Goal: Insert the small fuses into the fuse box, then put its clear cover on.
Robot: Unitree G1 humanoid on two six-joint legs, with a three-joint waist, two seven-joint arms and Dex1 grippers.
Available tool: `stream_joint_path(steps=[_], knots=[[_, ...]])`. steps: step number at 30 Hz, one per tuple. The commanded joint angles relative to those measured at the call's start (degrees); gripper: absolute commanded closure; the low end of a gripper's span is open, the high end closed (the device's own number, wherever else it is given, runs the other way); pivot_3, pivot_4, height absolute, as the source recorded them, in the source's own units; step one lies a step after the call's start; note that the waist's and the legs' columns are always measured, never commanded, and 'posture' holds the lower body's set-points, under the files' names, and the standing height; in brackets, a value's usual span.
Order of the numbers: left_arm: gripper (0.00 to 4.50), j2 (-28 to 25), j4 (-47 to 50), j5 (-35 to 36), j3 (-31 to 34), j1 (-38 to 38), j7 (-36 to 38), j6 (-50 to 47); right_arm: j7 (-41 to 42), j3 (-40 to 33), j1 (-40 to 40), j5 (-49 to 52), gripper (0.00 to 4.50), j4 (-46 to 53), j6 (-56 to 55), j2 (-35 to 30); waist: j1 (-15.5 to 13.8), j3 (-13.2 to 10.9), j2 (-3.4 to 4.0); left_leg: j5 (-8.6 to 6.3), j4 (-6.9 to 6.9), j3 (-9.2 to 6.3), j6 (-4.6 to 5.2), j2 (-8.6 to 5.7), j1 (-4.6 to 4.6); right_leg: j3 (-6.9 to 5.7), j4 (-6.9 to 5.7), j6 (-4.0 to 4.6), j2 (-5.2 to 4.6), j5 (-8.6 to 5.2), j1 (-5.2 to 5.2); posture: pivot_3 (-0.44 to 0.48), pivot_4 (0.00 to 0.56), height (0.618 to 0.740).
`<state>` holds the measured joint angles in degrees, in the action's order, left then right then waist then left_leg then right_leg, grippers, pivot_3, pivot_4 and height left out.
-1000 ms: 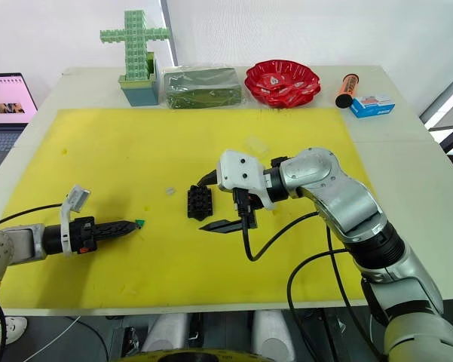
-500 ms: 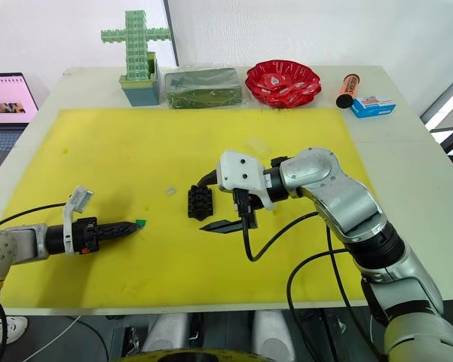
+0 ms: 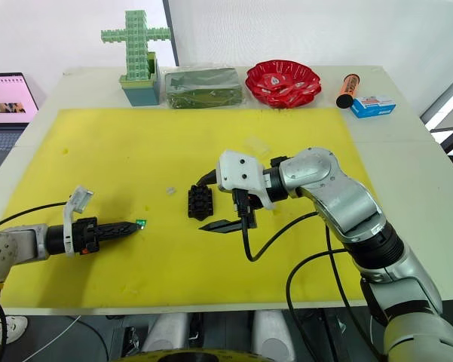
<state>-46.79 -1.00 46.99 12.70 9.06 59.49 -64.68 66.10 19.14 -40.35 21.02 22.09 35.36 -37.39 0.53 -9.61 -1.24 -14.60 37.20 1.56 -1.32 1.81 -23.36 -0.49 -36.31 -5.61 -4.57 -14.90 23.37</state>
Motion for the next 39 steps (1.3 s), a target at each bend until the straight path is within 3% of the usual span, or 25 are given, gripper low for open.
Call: stream_joint_path(steps=[1,16,27,39], knots=[[4.34,-0.16,1.52,0.42,1.07,-0.07,-0.04,1.02,-0.04,-0.8,-0.33,0.28,0.0,1.23,-0.51,-0.12,0.0,0.0,0.0,0.0,0.0,0.0,0.0,0.0,0.0,0.0,0.0,0.0,0.0,0.0,0.0,0.0,0.15,0.74],[4.34,0.77,10.39,5.78,4.11,2.23,-1.39,1.55,0.66,-3.33,0.4,1.92,0.0,1.08,0.39,-2.43,0.08,0.0,0.0,0.0,-0.01,0.0,0.0,0.01,-0.01,0.0,0.02,0.0,-0.01,0.0,0.0,0.0,0.15,0.74],[4.34,-2.13,-0.86,-0.75,1.22,7.88,0.9,6.8,-1.16,-3.78,1.2,2.12,0.0,3.34,2.52,-2.81,-0.02,-0.01,-0.01,0.0,0.0,0.01,0.0,-0.01,-0.03,-0.03,0.03,0.0,0.03,0.0,0.01,0.0,0.15,0.74],[4.34,-2.29,1.3,-0.91,-1.7,5.59,3.4,6.18,-1.47,-3.25,1.48,2.25,0.0,3.91,2.44,-2.96,0.12,-0.01,-0.01,0.0,-0.02,0.03,0.0,-0.01,-0.03,0.0,0.06,-0.01,0.01,0.01,0.01,0.0,0.15,0.74]])
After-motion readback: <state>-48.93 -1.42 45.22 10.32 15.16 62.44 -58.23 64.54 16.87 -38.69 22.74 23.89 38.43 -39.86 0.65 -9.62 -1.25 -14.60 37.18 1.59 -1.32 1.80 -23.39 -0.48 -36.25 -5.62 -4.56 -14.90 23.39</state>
